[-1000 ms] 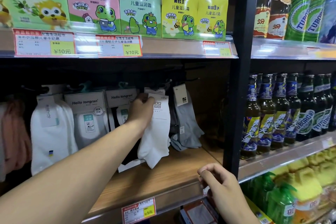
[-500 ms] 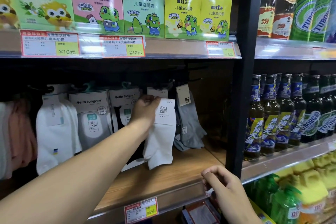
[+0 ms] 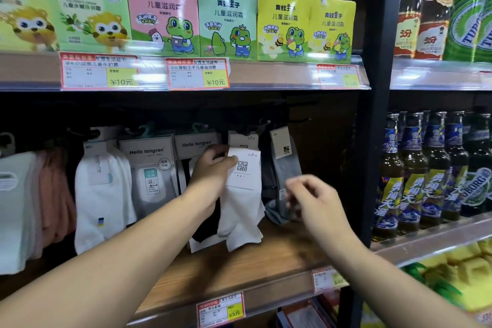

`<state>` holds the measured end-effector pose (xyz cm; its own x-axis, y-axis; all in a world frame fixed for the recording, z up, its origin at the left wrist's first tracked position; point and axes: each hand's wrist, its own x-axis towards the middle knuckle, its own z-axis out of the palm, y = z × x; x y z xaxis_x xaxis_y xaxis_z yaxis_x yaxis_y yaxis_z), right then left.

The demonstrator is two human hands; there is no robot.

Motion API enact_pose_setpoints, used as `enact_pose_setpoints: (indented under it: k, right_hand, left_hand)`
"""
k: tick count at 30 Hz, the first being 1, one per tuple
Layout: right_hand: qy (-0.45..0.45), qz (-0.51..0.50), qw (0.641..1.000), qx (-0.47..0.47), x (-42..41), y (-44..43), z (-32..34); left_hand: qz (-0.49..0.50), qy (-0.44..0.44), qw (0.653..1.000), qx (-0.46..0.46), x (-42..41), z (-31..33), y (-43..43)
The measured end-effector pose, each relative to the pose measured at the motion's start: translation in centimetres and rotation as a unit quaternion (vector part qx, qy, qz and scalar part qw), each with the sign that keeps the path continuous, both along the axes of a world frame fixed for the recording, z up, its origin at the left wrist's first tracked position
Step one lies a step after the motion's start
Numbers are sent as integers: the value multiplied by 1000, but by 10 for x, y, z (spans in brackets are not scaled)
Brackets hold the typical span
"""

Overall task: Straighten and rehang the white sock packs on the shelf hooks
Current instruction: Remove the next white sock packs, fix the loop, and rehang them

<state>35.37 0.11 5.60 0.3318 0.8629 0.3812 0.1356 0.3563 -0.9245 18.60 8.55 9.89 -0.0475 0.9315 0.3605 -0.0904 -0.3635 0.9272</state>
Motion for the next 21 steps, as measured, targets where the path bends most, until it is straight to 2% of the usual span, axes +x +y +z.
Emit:
enact_pose_setpoints:
  k: [5,12,19,21]
  right_hand:
    - [-34,-24,999,19,-16,47,47]
    - [23,-7,1000,-18,-30,96,72]
    - [97,9,995,-37,-42,104,78]
    - [90,17,995,-41,-44,106,82]
  left_hand:
    - [-18,-8,1000,19,-10,-2,-5]
    - [-26,-1,1000,16,-23,-6,-7]
    - [-40,-7,999,14,-32,-10,-7]
    - [-43,-6,999,11,-34,-10,-7]
